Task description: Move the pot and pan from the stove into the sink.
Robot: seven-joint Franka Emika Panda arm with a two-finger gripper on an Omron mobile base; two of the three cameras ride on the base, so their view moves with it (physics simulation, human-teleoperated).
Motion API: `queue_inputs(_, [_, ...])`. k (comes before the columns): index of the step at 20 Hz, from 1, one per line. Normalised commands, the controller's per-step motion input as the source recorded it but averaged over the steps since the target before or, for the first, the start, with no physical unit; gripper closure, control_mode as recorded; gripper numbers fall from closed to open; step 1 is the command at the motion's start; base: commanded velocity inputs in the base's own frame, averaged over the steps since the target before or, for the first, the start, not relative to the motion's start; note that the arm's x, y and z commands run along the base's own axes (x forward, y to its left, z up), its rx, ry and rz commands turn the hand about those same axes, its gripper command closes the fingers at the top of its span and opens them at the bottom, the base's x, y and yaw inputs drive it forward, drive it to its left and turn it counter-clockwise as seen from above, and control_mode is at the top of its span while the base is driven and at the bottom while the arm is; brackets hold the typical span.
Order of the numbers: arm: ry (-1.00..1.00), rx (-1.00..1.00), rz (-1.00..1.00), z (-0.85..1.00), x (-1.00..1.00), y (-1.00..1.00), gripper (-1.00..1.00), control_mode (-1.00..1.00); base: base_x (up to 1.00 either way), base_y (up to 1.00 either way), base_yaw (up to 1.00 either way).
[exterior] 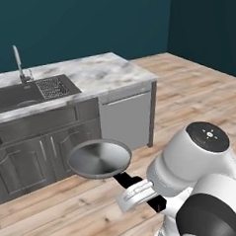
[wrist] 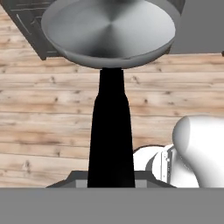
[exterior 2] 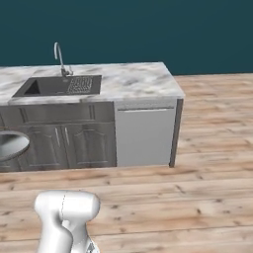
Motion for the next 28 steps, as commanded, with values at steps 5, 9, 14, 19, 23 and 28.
queue_inputs(5, [0.00, 0.00, 0.00, 0.00, 0.00, 0.00, 1.00, 1.00, 0.64, 0.20, 0.00])
queue_inputs(9, [0.00, 0.00, 0.00, 0.00, 0.00, 0.00, 1.00, 1.00, 0.66, 0.26, 0.00])
queue_inputs(14, [0.00, 0.00, 0.00, 0.00, 0.00, 0.00, 1.00, 1.00, 0.67, 0.31, 0.00])
queue_inputs(19, [0.00, 0.00, 0.00, 0.00, 0.00, 0.00, 1.00, 1.00, 0.59, 0.36, 0.00])
queue_inputs(23, [0.00, 0.00, 0.00, 0.00, 0.00, 0.00, 1.00, 1.00, 0.53, 0.35, 0.00])
queue_inputs(28, [0.00, 0.00, 0.00, 0.00, 0.00, 0.00, 1.00, 1.00, 0.49, 0.32, 0.00])
